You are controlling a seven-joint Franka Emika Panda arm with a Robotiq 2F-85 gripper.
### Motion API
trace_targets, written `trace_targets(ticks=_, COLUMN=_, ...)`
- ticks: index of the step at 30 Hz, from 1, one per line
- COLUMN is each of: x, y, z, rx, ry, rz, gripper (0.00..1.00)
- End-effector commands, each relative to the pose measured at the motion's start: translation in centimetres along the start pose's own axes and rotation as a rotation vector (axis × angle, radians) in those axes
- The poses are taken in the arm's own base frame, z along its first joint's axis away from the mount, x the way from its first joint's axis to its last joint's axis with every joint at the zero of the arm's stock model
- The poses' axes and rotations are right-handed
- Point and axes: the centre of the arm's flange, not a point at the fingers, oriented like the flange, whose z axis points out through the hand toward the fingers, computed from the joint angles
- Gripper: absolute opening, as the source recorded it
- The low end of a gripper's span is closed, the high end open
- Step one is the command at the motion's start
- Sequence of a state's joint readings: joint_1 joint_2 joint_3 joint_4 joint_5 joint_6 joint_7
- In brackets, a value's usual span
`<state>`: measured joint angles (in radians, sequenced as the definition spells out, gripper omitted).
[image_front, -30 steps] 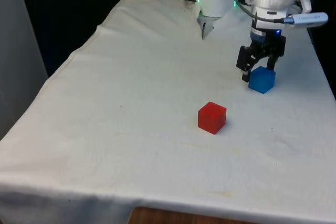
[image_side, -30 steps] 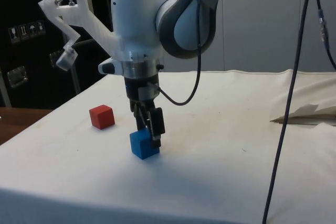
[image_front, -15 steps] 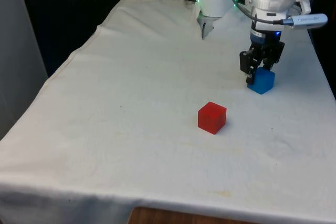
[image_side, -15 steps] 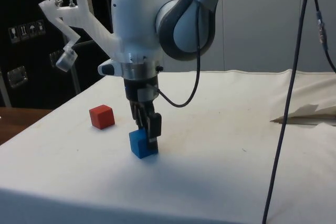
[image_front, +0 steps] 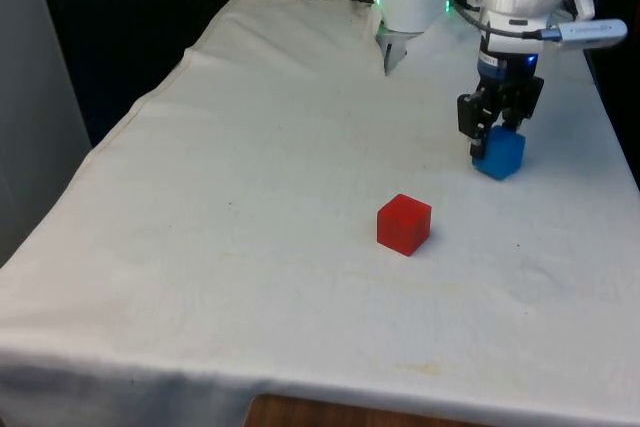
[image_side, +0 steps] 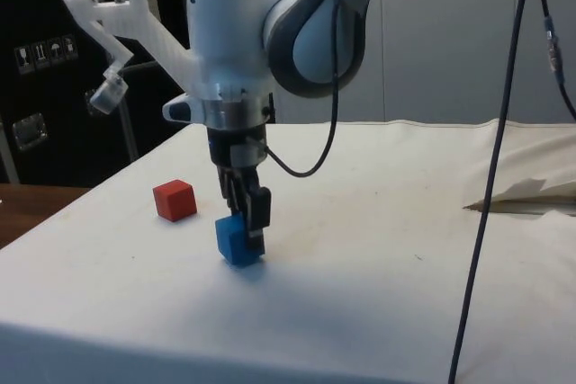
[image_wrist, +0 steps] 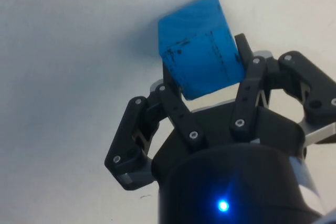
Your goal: Stack the two cubes.
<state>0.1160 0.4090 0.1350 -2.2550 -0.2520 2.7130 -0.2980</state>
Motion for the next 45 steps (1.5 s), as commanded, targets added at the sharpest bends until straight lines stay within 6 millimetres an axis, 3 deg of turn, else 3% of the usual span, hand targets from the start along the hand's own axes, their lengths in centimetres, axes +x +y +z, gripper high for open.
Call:
trace_targets(ticks=1, x=0.0, y=0.1, z=-0.4, rx=-0.002, ry=-0.002, rz=0.001, gripper=0.04)
trace_targets(ticks=22, x=0.8, y=3.0, z=-5.2, rx=-0.033, ry=0.005, rz=0.050, gripper=0.04)
trace_targets(ticks=45, x=1.1, y=4.9, z=-8.0, rx=-0.053, ry=0.024, rz=0.159, gripper=0.04)
